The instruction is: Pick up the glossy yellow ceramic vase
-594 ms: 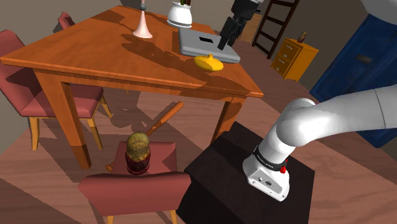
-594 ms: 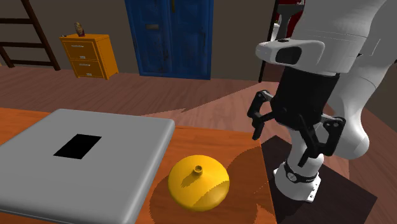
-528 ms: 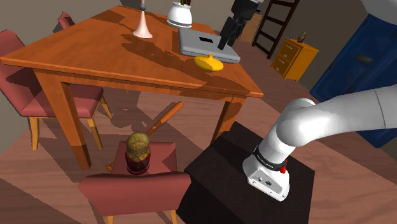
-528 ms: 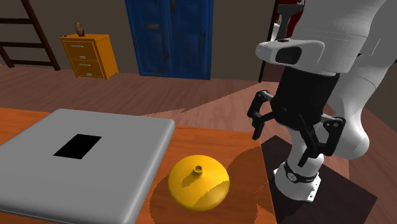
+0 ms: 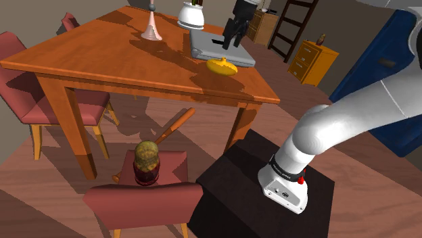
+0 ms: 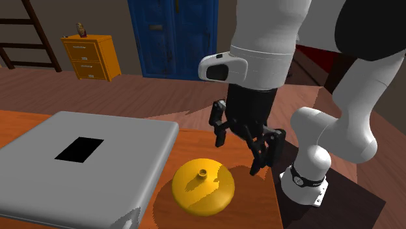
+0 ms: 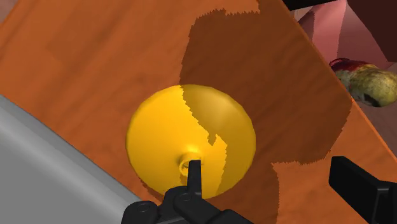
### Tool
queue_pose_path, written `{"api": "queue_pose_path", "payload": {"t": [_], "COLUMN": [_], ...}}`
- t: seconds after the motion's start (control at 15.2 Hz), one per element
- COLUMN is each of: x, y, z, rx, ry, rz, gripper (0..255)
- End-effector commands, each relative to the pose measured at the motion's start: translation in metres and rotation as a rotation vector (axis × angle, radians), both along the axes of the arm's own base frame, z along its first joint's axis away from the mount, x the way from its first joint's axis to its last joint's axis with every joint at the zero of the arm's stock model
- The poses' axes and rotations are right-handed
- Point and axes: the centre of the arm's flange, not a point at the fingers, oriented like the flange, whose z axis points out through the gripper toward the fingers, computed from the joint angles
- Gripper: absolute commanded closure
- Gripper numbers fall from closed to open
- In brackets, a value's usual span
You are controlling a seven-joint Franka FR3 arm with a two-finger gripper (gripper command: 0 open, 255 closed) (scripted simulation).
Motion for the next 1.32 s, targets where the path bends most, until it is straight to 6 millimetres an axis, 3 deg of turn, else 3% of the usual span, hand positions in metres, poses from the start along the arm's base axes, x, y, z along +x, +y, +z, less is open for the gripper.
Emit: {"api": "queue_pose_path", "payload": {"t": [0.0, 0.26, 0.86, 0.92, 1.25], "x": [0.022, 0.063, 0.063, 0.063, 0.062], "y": [-0.016, -0.048, -0.048, -0.048, -0.048], "z": [-0.008, -0.022, -0.062, -0.062, -0.062], "rx": [-0.001, -0.004, -0.004, -0.004, -0.004], "ry": [0.019, 0.056, 0.056, 0.056, 0.056], "rz": [-0.017, -0.048, -0.048, -0.048, -0.048], "gripper": [0, 0, 0, 255, 255]}}
